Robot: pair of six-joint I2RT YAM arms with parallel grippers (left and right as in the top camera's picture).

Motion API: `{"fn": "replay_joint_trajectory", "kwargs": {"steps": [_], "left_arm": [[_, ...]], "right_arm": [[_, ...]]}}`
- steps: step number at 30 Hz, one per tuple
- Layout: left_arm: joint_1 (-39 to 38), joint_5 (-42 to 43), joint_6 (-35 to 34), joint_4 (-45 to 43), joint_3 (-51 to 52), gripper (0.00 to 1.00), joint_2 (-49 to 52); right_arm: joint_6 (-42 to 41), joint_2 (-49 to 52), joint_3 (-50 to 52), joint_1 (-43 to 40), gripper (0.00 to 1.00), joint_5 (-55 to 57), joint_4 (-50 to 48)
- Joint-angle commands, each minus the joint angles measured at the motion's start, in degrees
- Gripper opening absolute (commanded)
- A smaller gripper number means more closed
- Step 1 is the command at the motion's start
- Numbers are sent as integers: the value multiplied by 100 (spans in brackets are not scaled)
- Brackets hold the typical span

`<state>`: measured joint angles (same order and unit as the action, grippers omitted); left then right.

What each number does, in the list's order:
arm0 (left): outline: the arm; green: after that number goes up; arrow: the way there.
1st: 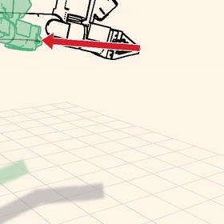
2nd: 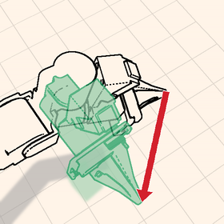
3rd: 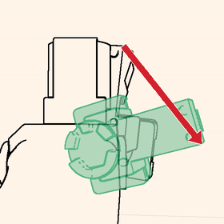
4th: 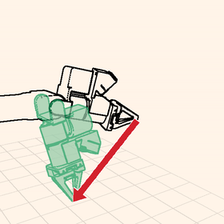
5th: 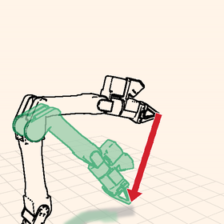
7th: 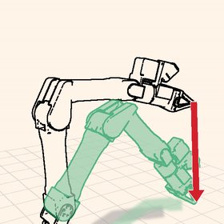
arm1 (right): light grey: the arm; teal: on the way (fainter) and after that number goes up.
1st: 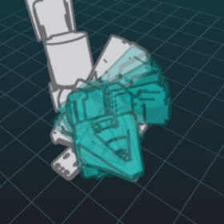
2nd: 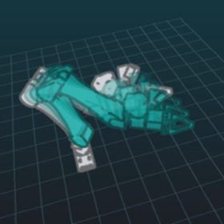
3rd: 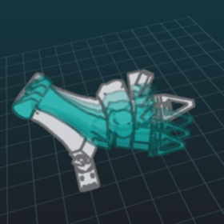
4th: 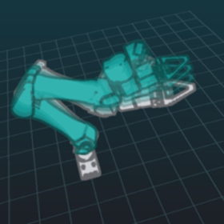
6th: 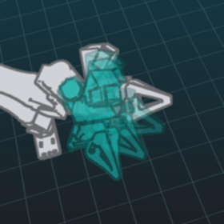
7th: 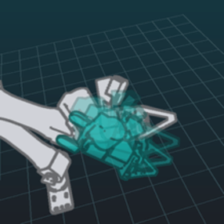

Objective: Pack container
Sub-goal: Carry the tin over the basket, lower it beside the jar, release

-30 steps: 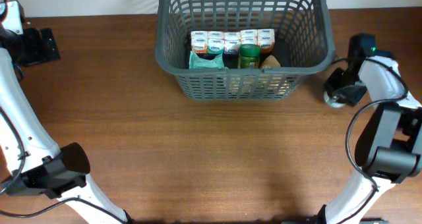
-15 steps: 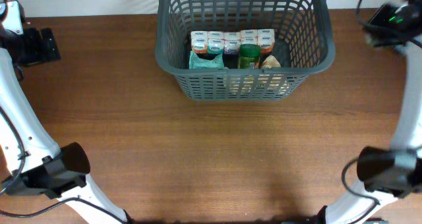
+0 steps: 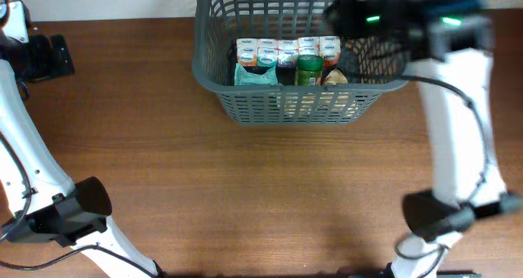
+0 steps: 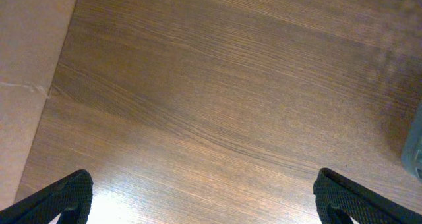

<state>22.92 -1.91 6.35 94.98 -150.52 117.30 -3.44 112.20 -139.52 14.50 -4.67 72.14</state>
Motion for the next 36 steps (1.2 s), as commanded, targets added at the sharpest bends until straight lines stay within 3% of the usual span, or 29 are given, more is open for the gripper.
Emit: {"fn": "replay_joint_trajectory", "kwargs": {"steps": [1, 7, 14, 23, 24, 25, 28, 30, 32, 36], "left_arm": [[24, 63, -55, 4, 26, 99, 2], [24, 66, -55, 4, 26, 99, 2], [24, 63, -55, 7, 26, 99, 2], [24, 63, -55, 7, 26, 99, 2], [24, 66, -55, 7, 26, 99, 2], [24, 66, -55, 7, 26, 99, 2], [24, 63, -55, 7, 26, 99, 2], [24, 63, -55, 7, 26, 99, 2], [24, 66, -55, 7, 26, 99, 2], [24, 66, -55, 4, 26, 99, 2]], "right_arm": [[627, 658, 63, 356, 4, -63, -81], [623, 1556, 68, 214, 4, 518, 74], [579, 1849, 151, -297, 4, 529, 243], [315, 1849, 1316, -369, 5, 516, -216], [315, 1849, 1357, -363, 13, 516, -216], [282, 1849, 1362, -358, 43, 511, -214], [131, 1803, 1294, -365, 74, 507, -184], [103, 1716, 1150, -365, 83, 439, -107], [103, 1587, 855, -365, 100, 332, 26], [107, 1270, -520, -365, 99, 323, 765]]}}
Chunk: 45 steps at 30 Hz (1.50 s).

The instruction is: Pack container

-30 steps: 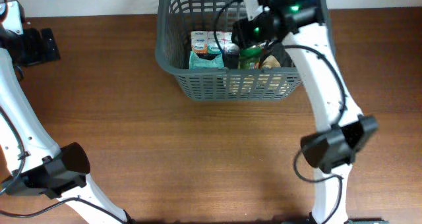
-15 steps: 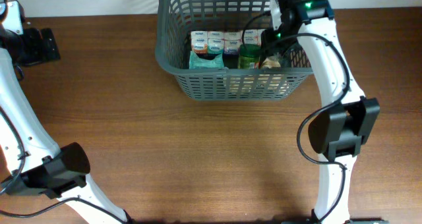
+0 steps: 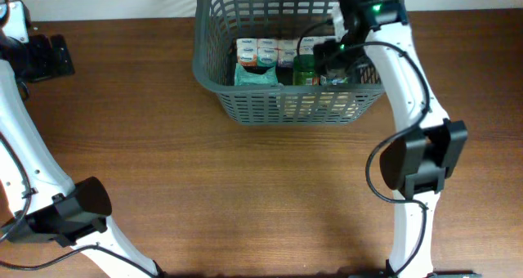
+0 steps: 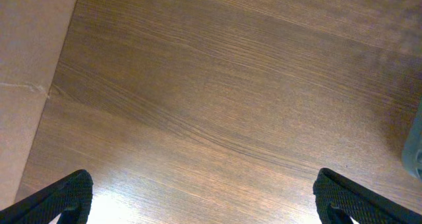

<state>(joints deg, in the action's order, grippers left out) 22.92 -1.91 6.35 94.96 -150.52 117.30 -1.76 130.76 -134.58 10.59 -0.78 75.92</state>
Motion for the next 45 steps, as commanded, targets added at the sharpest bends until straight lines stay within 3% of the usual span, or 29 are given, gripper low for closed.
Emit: {"fn": "replay_joint_trajectory", "kwargs": {"steps": [1, 3, 7, 13, 14, 15, 19, 20, 21, 22, 27, 28, 29, 33, 34, 35, 38, 39, 40, 41, 45], "left_arm": [[24, 66, -55, 9, 26, 99, 2], [24, 66, -55, 9, 26, 99, 2], [24, 66, -55, 7, 26, 99, 2], [24, 66, -55, 9, 26, 99, 2], [24, 66, -55, 9, 26, 99, 2], [24, 66, -55, 7, 26, 99, 2], [24, 63, -55, 7, 26, 99, 2], [24, 63, -55, 7, 26, 99, 2], [24, 63, -55, 9, 26, 99, 2], [24, 66, -55, 9, 26, 99, 2], [24, 66, -55, 7, 26, 99, 2], [24, 66, -55, 7, 26, 99, 2], [24, 63, -55, 9, 26, 99, 2], [24, 63, -55, 9, 26, 99, 2], [24, 66, -55, 9, 26, 99, 2], [24, 66, -55, 9, 26, 99, 2], [24, 63, -55, 9, 26, 99, 2], [24, 63, -55, 9, 26, 99, 2], [24, 66, -55, 9, 26, 99, 2], [24, 63, -55, 9, 26, 99, 2], [24, 66, -55, 9, 26, 99, 2]], "right_arm": [[-63, -647, -1300, 24, 99, -7, 544], [-66, -922, -2332, -92, 99, 369, 922], [-476, -1453, -3401, -568, 99, 1329, 1021], [-1058, -2052, -3659, -2006, 99, 1794, 1298], [-1161, -2076, -3659, -2315, 90, 1770, 1436], [-1276, -2076, -3644, -2579, 4, 1687, 1547], [-1421, -2074, -3425, -3027, 4, 1300, 1574], [-1419, -2074, -3399, -3075, 17, 1305, 1589], [-1421, -2074, -3397, -3097, 81, 1305, 1609], [-1421, -2074, -3397, -3097, 99, 1305, 1606], [-1421, -2074, -3397, -3093, 100, 1305, 1652], [-1421, -2074, -3397, -3093, 37, 1307, 1674], [-1460, -2074, -3397, -3093, 4, 1303, 1698], [-1528, -2074, -3397, -3093, 4, 1303, 1784], [-1528, -2074, -3397, -3093, 11, 1303, 1808], [-1528, -2074, -3397, -3093, 100, 1303, 1818], [-1528, -2074, -3397, -3093, 99, 1300, 1825], [-1528, -2074, -3397, -3093, 81, 1300, 1834], [-1530, -2074, -3397, -3093, 14, 1300, 1849], [-1615, -2074, -3397, -3093, 4, 1303, 1886], [-1742, -2074, -3397, -3093, 4, 1305, 1910]]}}
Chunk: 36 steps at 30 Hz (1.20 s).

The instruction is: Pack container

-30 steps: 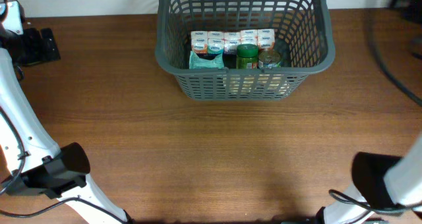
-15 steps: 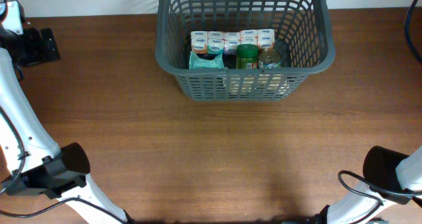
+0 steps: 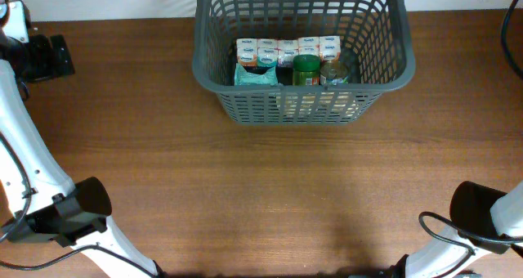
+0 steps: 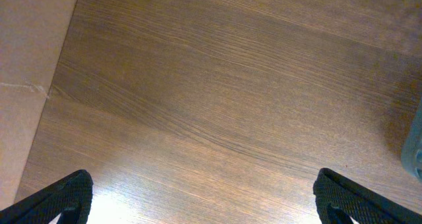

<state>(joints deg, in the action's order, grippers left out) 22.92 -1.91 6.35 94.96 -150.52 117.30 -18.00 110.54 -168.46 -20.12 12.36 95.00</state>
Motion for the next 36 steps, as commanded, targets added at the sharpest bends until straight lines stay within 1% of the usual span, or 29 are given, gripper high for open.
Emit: {"fn": "replay_joint_trajectory", "kwargs": {"steps": [1, 2, 3, 4, 5, 18, 36], "left_arm": [[24, 66, -55, 9, 26, 99, 2], [24, 63, -55, 9, 26, 99, 2], [24, 66, -55, 7, 26, 99, 2], [24, 63, -55, 9, 26, 99, 2], [24, 63, -55, 9, 26, 99, 2], [24, 66, -55, 7, 26, 99, 2], [24, 63, -55, 7, 26, 99, 2]], "right_arm": [[-118, -52, -9, -22, 4, 9, 2], [-118, -52, -9, -22, 17, 9, 2], [-116, -55, -9, -22, 49, 9, 7], [-118, -59, -9, -22, 76, 7, 26], [-118, -76, -9, -22, 99, 0, 44], [-116, -870, -9, -22, 99, -11, 42], [-116, -848, -9, -20, 99, -11, 46]]}}
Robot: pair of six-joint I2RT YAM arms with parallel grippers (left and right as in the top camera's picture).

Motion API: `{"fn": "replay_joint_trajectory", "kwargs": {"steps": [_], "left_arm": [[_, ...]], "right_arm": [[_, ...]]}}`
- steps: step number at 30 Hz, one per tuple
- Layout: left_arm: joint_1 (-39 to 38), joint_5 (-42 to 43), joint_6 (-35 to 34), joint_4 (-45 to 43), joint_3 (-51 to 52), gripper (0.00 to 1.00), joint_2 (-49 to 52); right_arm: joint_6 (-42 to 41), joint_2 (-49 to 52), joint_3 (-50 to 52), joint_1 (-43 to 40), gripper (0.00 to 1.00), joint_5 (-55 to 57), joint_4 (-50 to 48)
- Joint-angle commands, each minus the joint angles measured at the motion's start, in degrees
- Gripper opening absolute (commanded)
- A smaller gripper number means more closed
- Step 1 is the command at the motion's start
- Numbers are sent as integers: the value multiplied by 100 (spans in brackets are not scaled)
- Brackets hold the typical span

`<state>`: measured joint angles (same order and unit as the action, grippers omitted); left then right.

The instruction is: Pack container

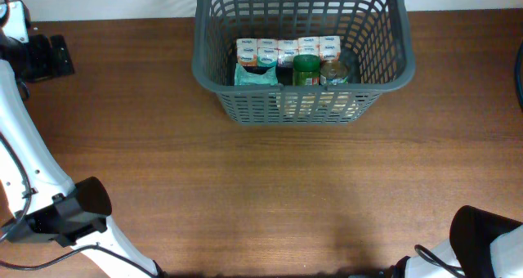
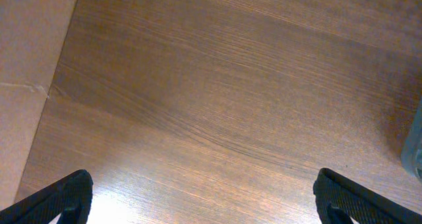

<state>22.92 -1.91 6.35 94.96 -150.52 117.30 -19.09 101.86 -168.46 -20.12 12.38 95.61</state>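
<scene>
The grey mesh basket (image 1: 245,106) stands at the table's far middle. Inside it a row of small white-and-orange cartons (image 1: 286,49) lines the back, with a teal packet (image 1: 255,75), a green-lidded jar (image 1: 307,68) and a pale-lidded jar (image 1: 333,72) in front. My left gripper (image 1: 59,56) rests at the far left of the table, well away from the basket. In the left wrist view the left gripper (image 2: 204,201) is open, its black fingertips (image 2: 66,197) wide apart over bare wood. My right gripper is out of view; only the right arm's base (image 1: 490,233) shows.
The brown wooden table (image 1: 270,188) fills the overhead view. A corner of the basket (image 2: 415,151) shows at the right edge of the left wrist view, and a paler surface (image 2: 26,66) borders the table on its left.
The right arm's base has shifted a little further toward the lower right corner of the overhead view. The basket's contents and my left gripper are unchanged.
My right arm first hung blurred over the basket's right rear. Then its gripper was down inside the basket beside the green-lidded jar. After that the arm was out at the right edge and a pale-lidded jar stood next to the green one, where it stays.
</scene>
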Motion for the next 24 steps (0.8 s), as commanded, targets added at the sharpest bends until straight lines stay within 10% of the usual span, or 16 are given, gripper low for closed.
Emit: {"fn": "replay_joint_trajectory", "kwargs": {"steps": [1, 7, 13, 24], "left_arm": [[24, 63, -55, 7, 26, 99, 2], [24, 66, -55, 9, 26, 99, 2], [24, 63, -55, 9, 26, 99, 2], [24, 63, -55, 9, 26, 99, 2]], "right_arm": [[-7, 39, -9, -20, 99, -15, -15], [81, -380, 354, -17, 99, 356, -22], [87, -1971, 2944, -15, 99, 662, -96], [52, -6059, 9748, 774, 99, -131, -4918]]}}
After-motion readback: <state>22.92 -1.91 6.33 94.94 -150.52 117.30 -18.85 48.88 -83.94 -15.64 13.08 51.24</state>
